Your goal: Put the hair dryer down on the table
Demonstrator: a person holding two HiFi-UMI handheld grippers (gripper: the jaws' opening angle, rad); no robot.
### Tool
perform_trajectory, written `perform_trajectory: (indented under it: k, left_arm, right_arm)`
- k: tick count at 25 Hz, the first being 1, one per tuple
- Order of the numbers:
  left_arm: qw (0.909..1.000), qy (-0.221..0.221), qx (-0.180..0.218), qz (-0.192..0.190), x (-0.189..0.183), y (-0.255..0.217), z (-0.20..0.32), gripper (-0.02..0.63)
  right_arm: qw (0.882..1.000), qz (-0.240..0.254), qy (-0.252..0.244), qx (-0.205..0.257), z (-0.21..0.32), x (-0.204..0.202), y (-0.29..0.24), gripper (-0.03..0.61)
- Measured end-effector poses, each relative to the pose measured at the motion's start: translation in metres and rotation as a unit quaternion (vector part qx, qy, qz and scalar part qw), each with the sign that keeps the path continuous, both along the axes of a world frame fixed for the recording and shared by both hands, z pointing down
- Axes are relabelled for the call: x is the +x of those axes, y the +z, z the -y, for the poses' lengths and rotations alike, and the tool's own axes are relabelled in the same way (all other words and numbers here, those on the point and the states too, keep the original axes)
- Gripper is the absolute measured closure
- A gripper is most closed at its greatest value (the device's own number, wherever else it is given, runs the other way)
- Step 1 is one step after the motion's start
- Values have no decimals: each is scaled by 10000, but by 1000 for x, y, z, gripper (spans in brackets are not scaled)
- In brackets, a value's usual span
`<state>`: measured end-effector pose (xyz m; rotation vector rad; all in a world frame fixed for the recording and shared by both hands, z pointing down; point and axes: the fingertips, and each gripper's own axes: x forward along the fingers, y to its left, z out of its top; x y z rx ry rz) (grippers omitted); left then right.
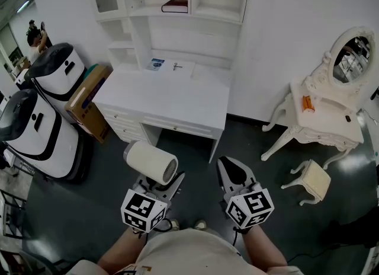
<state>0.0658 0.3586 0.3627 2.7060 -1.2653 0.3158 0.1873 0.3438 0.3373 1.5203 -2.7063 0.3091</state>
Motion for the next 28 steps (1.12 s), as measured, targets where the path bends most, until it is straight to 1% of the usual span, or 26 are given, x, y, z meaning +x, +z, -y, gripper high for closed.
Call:
perform_trajectory:
  k: [3, 8, 13, 15, 18, 20, 28]
  left_arm:
    - [10000, -41, 0, 9, 8, 1, -2, 402]
    - [9999, -105, 40, 14, 25, -2, -4, 402]
    - [9997, -152, -30, -211, 38, -4, -10, 402]
    - [9997, -156, -13, -177, 43, -3, -12, 402]
    - [9998, -146, 27, -92, 48, -1, -15, 402]
    - [9998, -181, 44, -112, 49, -2, -14, 402]
    - [9995, -236, 151, -155, 46, 0, -2, 402]
  right_arm:
    - [9999, 63, -71, 78, -3, 7, -2, 546]
    - [9998, 32, -192, 92, -6, 20, 0, 546]
    - [9995, 124, -236, 181, -9, 34, -3, 546]
    - [9993, 150, -244, 224, -10, 39, -4, 546]
    - [9982, 356, -314, 356, -12, 45, -9, 546]
    - [9972, 474, -402, 421, -13, 46, -11, 546]
    - [9973, 232, -548, 424, -3, 38, 1, 546]
